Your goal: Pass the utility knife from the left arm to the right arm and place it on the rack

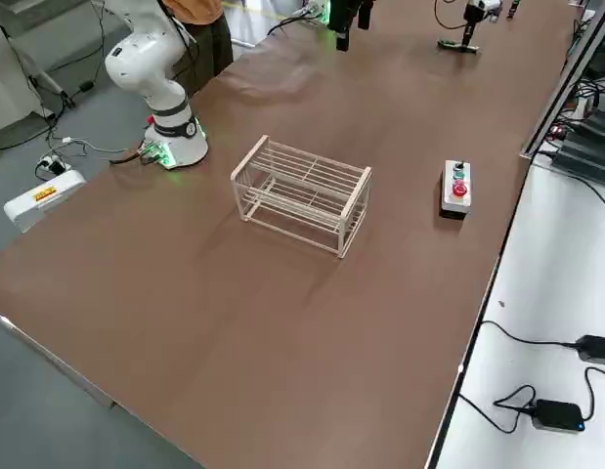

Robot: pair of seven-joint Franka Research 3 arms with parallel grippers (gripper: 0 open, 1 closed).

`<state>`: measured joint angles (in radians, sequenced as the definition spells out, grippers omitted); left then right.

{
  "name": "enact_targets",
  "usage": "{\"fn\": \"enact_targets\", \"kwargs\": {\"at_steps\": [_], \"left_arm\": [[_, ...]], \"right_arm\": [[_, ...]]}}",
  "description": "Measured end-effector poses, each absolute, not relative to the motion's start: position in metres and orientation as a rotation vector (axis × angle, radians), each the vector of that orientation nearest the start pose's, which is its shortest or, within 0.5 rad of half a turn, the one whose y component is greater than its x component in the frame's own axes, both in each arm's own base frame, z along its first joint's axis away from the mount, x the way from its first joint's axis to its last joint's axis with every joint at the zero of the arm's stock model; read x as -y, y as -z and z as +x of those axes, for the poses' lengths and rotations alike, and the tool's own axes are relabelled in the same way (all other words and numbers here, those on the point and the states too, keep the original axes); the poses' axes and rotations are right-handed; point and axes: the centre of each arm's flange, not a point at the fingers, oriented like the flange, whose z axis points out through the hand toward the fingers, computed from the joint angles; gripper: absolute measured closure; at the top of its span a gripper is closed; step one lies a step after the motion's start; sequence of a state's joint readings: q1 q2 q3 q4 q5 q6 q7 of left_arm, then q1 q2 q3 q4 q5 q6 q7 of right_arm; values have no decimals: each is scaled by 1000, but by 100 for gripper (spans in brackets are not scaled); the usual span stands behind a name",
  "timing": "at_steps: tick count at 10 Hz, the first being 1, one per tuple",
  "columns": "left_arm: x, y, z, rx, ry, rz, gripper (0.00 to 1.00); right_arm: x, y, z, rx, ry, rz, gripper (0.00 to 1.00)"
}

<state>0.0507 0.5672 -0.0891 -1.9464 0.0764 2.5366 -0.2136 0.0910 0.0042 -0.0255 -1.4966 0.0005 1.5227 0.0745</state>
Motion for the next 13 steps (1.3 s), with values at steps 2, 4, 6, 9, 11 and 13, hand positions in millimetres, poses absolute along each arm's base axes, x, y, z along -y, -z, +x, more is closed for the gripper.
{"fn": "enact_targets", "kwargs": {"at_steps": [2,4,6,9,11,13], "left_arm": [[28,-216,641,251,-33,-3129,65],[32,-245,655,349,-88,-3109,65],[53,-288,663,488,-183,-3094,65],[115,-347,664,886,-258,-3058,65],[175,-360,655,1129,-267,-2990,65],[230,-373,644,1320,-261,-2913,65]], "right_arm": [[-36,-653,550,-14,35,-3139,0],[-39,-654,550,-2,35,-3139,0],[-59,-654,548,62,35,-3137,0],[-138,-657,536,288,72,-3116,0],[-198,-663,522,470,144,-3078,0],[-261,-663,504,808,206,-2990,0]]}}
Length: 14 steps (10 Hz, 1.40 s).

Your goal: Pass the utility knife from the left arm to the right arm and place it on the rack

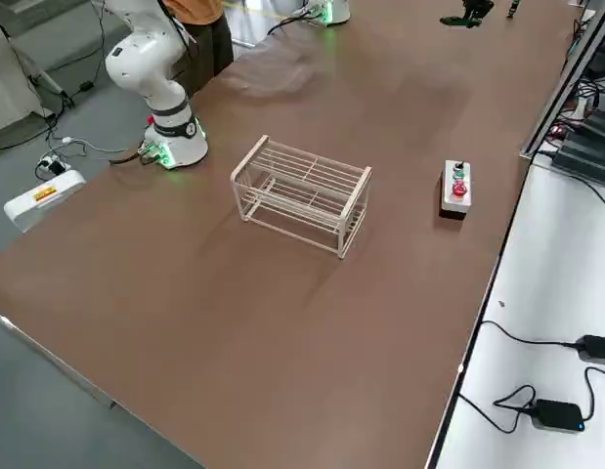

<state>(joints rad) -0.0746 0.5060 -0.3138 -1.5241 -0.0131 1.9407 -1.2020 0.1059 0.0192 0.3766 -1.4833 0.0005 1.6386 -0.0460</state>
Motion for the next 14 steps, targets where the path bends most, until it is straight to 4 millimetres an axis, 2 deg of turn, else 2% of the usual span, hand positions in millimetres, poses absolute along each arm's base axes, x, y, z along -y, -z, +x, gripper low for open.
{"fn": "enact_targets", "kwargs": {"at_steps": [2,5,8,11,12,14], "left_arm": [[275,-386,631,1477,-307,-2869,65],[329,-419,615,1668,-316,-2810,65],[370,-443,600,1882,-317,-2696,65],[379,-464,600,2006,-317,-2643,65],[380,-476,598,2029,-308,-2646,65],[387,-493,589,2058,-307,-2641,65]], "right_arm": [[-305,-647,506,1217,279,-2819,0],[-347,-628,531,1695,374,-2538,0],[-407,-609,532,1762,394,-2435,0],[-476,-576,517,1742,384,-2449,0],[-493,-565,513,1739,393,-2444,0],[-506,-552,515,1734,399,-2438,0]]}}
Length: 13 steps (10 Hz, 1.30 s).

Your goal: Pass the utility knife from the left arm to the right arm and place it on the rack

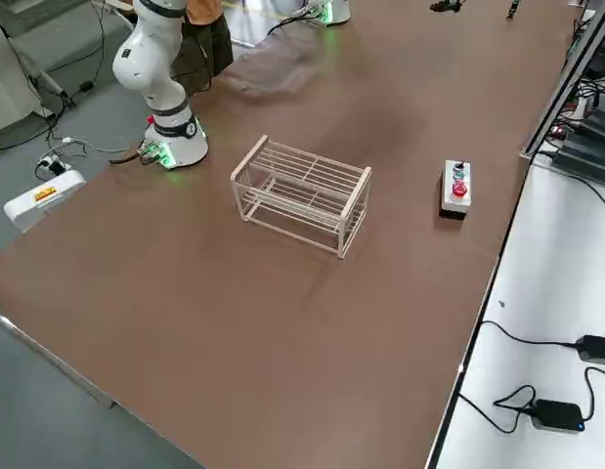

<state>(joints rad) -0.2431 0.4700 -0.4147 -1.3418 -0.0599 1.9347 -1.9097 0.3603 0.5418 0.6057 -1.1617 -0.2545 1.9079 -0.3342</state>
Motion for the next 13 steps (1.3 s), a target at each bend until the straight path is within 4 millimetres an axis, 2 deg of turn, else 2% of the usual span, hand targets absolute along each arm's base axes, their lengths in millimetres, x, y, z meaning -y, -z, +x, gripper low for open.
{"fn": "enact_targets", "kwargs": {"at_steps": [4,9,13], "left_arm": [[404,-496,573,2024,-349,-2637,65],[404,-498,569,2009,-352,-2630,65],[400,-515,567,2032,-329,-2639,65]], "right_arm": [[-500,-546,534,1699,416,-2453,0],[-497,-541,540,1702,422,-2470,0],[-501,-532,539,1680,404,-2486,1]]}}
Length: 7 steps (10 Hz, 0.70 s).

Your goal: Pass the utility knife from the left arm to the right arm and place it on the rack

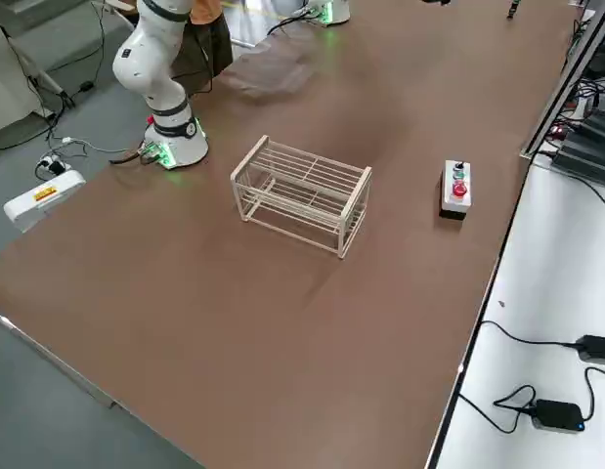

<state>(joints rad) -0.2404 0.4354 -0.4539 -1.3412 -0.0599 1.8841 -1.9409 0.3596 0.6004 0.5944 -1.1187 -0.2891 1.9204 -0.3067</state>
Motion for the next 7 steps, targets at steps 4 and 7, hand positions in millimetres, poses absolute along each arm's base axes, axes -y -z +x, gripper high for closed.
{"fn": "enact_targets", "kwargs": {"at_steps": [4,7], "left_arm": [[397,-528,562,2040,-347,-2637,65],[399,-528,560,2031,-349,-2639,65]], "right_arm": [[-508,-531,536,1659,415,-2493,14],[-510,-533,534,1635,427,-2496,17]]}}
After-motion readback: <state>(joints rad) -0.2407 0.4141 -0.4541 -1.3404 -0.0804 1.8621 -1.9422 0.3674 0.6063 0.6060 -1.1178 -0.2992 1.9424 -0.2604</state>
